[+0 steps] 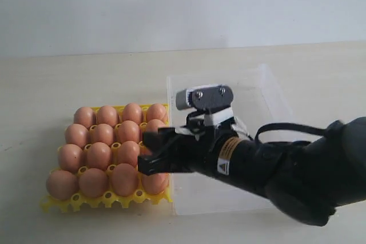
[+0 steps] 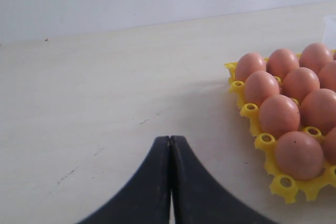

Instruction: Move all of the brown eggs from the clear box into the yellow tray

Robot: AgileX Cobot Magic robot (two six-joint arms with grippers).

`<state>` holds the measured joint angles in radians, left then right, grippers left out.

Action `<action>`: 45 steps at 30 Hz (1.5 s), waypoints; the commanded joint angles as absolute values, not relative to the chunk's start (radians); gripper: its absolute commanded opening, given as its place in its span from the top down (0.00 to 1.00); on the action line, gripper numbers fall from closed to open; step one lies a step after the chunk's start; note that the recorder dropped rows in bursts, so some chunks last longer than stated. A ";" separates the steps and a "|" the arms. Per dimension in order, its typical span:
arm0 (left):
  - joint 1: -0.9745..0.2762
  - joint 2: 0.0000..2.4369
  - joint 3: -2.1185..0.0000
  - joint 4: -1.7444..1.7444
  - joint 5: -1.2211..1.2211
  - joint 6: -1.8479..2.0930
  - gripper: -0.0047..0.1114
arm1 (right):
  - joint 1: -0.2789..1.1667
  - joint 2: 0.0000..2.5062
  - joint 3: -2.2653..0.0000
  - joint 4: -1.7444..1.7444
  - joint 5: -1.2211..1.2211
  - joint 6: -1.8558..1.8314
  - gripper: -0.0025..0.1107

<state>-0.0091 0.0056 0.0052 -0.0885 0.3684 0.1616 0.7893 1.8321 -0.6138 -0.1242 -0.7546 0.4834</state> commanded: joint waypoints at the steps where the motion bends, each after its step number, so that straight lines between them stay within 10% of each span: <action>1: -0.010 0.000 0.000 -0.092 0.361 0.157 0.96 | 0.791 1.571 -0.613 0.025 -0.689 0.178 0.97; 8: -0.010 0.000 0.000 -0.092 0.361 0.157 0.96 | 0.779 1.196 -0.585 0.744 -0.527 -0.813 0.98; 23: -0.010 0.000 0.000 -0.092 0.361 0.157 0.96 | 0.768 0.913 -0.464 0.482 -0.524 -0.835 0.98; 45: -0.010 0.000 0.000 -0.092 0.361 0.157 0.96 | 0.160 0.060 -0.058 -0.106 0.144 -0.801 0.98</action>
<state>-0.0091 0.0056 0.0052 -0.0885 0.3684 0.1616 0.1738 0.0867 -0.0634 -0.0266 0.0994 -0.8089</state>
